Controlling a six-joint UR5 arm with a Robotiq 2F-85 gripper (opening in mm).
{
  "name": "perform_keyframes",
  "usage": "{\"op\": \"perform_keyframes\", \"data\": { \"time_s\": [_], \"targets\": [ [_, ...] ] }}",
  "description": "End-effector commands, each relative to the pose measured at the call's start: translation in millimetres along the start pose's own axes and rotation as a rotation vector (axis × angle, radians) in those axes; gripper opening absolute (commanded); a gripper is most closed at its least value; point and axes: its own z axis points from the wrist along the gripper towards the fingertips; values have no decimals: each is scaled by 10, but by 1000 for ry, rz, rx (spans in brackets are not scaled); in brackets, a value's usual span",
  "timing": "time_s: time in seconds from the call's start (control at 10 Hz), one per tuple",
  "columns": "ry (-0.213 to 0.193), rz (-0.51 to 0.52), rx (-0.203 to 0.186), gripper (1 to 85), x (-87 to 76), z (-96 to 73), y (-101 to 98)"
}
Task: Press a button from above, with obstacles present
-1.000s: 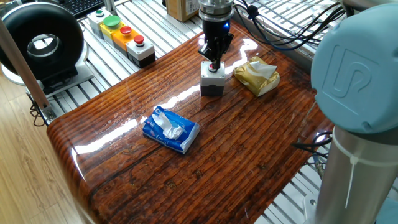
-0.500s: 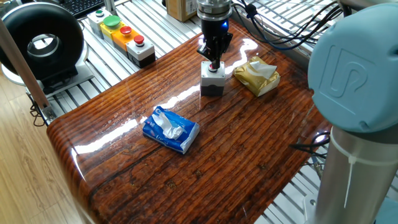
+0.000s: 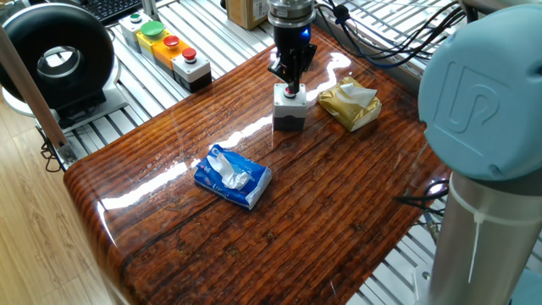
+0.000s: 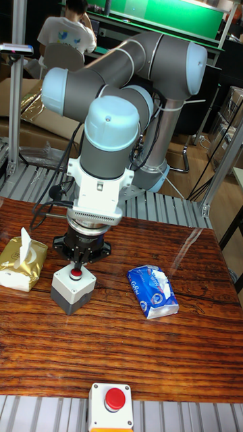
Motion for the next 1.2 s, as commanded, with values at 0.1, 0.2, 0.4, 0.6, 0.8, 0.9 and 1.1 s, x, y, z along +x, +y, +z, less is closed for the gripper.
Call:
{"op": "perform_keyframes", "data": {
  "time_s": [0.1, 0.2, 0.4, 0.6, 0.8, 0.9, 1.1],
  "targets": [
    [7, -10, -14, 13, -46, 57, 36],
    [54, -6, 4, 13, 10, -64, 1],
    [135, 13, 38, 13, 85, -268, -35],
    [129, 11, 46, 13, 83, -215, -45],
    [116, 18, 43, 13, 63, -226, -45],
    [97, 26, 36, 13, 31, -237, -28],
    [100, 38, 11, 13, 45, -259, 18]
  ]
}}
